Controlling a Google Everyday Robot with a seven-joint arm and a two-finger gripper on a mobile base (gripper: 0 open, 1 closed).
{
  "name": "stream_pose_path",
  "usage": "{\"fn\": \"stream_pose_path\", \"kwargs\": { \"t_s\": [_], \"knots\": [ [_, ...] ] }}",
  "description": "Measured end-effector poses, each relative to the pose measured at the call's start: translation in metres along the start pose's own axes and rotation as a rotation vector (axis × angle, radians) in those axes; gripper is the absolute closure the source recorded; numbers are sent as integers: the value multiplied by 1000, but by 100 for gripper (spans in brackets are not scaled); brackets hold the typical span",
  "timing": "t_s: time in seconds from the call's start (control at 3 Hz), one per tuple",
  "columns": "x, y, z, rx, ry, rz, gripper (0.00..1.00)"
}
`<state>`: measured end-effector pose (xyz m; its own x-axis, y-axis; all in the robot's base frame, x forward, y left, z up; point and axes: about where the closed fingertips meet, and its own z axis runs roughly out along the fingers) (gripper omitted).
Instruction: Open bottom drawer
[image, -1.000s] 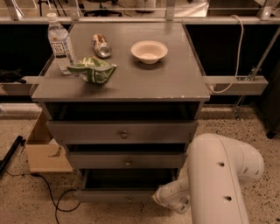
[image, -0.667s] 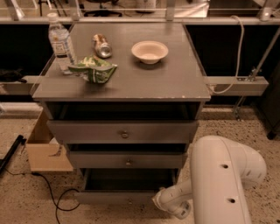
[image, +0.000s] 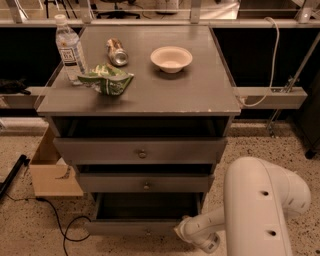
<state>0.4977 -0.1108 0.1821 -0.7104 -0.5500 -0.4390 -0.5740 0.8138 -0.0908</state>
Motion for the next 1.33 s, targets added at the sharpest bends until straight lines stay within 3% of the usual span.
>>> {"fn": "stream_pose_path", "kwargs": {
  "t_s": [1.33],
  "knots": [
    [8, 5, -9, -11, -2, 13, 100]
  ]
}}
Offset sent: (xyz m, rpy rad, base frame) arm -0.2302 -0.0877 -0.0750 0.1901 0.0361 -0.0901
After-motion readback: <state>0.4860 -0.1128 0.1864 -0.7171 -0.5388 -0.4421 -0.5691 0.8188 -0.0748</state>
